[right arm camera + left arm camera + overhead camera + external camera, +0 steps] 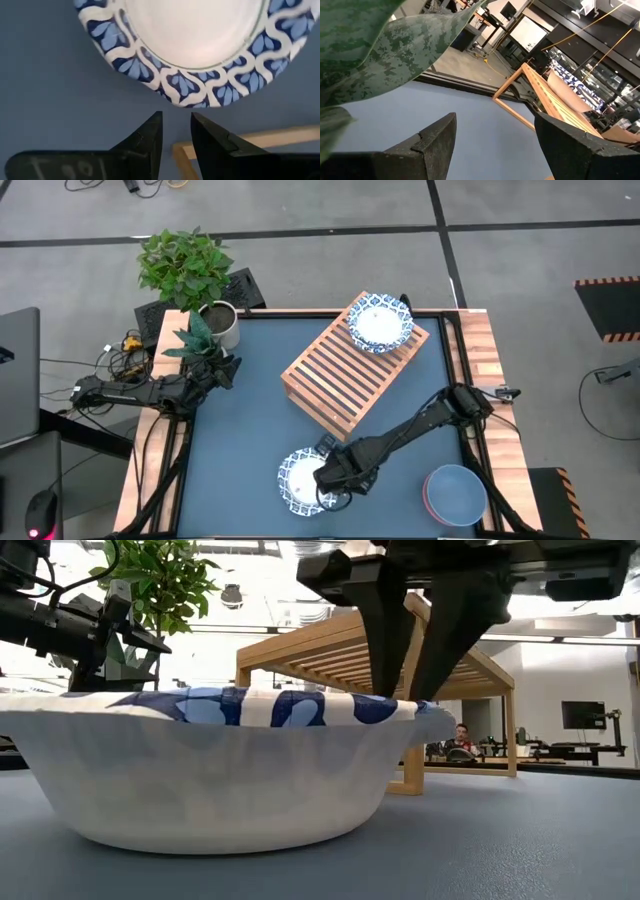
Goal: Place and stack bowls onto a shelf
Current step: Stack the white and blue patterned bowl on top of the white and blue patterned bowl on the shelf
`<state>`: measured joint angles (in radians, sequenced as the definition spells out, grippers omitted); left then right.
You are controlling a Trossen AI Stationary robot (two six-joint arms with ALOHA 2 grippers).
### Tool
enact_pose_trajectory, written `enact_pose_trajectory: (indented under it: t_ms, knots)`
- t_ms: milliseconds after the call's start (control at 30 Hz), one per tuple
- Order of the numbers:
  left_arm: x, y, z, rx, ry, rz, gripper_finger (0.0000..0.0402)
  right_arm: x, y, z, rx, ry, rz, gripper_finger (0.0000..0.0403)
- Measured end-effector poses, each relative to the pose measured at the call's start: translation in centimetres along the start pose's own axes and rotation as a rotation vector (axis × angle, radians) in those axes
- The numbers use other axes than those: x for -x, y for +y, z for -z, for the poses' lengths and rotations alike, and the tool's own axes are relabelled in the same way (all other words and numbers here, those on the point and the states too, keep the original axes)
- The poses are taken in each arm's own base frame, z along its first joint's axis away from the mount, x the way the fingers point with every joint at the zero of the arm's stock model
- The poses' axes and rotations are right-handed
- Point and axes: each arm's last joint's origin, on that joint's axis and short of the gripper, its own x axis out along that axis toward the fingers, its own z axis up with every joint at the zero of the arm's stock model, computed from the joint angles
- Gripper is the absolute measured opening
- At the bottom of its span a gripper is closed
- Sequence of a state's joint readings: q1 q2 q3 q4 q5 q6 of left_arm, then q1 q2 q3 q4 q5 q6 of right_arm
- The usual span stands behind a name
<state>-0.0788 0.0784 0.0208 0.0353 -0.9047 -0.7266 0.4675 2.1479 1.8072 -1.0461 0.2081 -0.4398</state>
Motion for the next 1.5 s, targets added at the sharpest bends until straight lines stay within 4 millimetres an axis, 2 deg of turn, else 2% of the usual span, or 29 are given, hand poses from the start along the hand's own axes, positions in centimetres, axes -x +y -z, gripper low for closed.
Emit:
enact_pose_trajectory:
  t_ms: [133, 267, 467, 600, 733, 900, 1100, 1300, 1500]
  knots:
    - [0.0, 0.0, 0.0, -0.001, 0.0, 0.0, 0.0253, -0.1, 0.1, 0.3, -0.095, 0.006, -0.052, 0.0126]
    - [0.0, 0.0, 0.0, 0.001, 0.0, 0.0, 0.0253, -1.3, 0.7, 0.3, -0.149, -0.04, -0.137, 0.0126]
    - [0.0, 0.0, 0.0, 0.003, 0.0, 0.0, 0.0253, -2.3, 1.3, 0.1, -0.136, -0.089, -0.167, 0.0126]
    - [0.0, 0.0, 0.0, 0.018, -0.001, -0.001, 0.0253, -2.0, 0.9, -0.6, -0.096, -0.173, -0.131, 0.0126]
    - [0.0, 0.0, 0.0, 0.02, -0.006, -0.007, 0.0253, -1.4, 0.4, -1.3, -0.039, -0.269, -0.081, 0.0126]
    - [0.0, 0.0, 0.0, 0.022, -0.006, -0.007, 0.0253, -1.4, 0.2, -1.6, 0.023, -0.307, -0.054, 0.0126]
    - [0.0, 0.0, 0.0, 0.018, -0.008, -0.01, 0.0253, -1.4, 0.1, -1.6, 0.167, -0.303, -0.022, 0.0126]
    - [0.0, 0.0, 0.0, 0.015, -0.008, -0.009, 0.0253, -1.4, -0.2, -1.4, 0.39, -0.215, 0.116, 0.0126]
    - [0.0, 0.0, 0.0, 0.014, -0.012, -0.014, 0.0253, -1.4, 0.0, -1.4, 0.503, -0.207, 0.116, 0.0126]
